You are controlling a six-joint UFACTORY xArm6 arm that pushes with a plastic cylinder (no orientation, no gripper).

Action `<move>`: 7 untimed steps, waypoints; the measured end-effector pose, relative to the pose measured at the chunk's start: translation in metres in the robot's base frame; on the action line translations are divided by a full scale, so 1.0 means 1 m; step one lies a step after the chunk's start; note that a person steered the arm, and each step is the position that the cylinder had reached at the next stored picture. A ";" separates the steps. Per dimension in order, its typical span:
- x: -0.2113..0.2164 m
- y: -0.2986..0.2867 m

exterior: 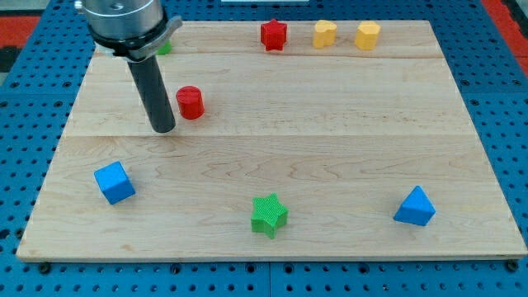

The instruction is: Push the red circle towards the top center

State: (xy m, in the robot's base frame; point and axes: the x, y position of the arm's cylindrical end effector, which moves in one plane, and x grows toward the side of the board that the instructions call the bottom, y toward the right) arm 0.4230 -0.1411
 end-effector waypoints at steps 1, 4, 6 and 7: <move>-0.042 -0.001; -0.012 0.039; -0.111 0.044; -0.110 0.011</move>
State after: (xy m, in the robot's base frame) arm 0.3129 -0.1299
